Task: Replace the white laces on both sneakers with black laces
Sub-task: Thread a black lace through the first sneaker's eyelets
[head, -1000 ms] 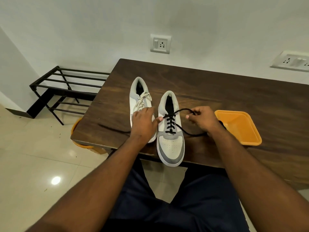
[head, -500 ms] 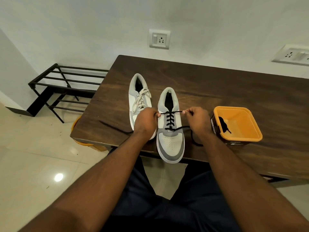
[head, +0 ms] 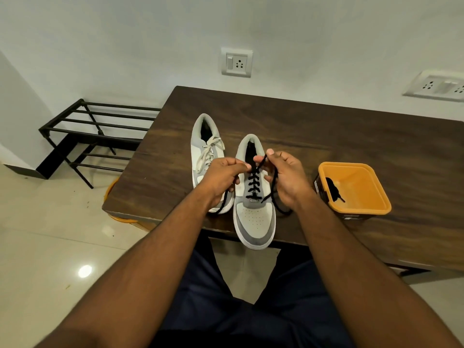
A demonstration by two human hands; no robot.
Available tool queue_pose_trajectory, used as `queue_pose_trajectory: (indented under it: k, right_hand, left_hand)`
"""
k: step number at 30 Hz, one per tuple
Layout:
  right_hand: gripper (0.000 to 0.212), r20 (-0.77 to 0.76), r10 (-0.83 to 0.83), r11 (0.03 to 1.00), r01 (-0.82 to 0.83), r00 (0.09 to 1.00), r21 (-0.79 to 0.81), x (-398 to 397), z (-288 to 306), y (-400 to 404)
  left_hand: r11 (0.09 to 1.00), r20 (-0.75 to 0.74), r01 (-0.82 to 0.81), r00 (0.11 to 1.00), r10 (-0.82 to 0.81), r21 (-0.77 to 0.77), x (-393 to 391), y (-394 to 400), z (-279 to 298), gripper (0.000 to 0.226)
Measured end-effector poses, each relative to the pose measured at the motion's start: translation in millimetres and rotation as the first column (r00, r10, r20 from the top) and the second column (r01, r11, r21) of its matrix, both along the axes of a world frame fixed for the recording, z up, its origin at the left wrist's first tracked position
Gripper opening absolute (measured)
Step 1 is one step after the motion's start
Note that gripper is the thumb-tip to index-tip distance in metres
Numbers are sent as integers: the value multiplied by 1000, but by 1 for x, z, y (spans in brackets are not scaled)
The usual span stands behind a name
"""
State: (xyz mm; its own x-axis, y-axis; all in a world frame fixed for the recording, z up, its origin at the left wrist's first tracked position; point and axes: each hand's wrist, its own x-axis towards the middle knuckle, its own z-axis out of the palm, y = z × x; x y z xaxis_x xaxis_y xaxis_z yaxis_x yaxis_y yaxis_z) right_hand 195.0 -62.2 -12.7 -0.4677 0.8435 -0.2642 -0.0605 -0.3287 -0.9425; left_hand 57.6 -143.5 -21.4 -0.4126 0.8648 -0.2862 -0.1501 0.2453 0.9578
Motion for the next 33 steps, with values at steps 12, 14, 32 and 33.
queue_pose_trajectory:
  k: [12, 14, 32, 33]
  right_hand:
    - [33, 37, 67, 986, -72, 997, 149, -12, -8, 4]
    - [38, 70, 53, 975, -67, 996, 213, -12, -10, 2]
    - [21, 27, 25, 963, -32, 999, 269, -9, -10, 3]
    - [24, 29, 39, 961, -46, 999, 272, -8, -8, 3]
  left_hand:
    - [983, 123, -102, 989, 84, 152, 16, 4, -10, 28]
    - [982, 91, -88, 993, 73, 167, 18, 5, -12, 31]
    - [988, -147, -46, 987, 68, 148, 12, 18, -12, 22]
    - [988, -140, -52, 987, 72, 147, 10, 18, -12, 25]
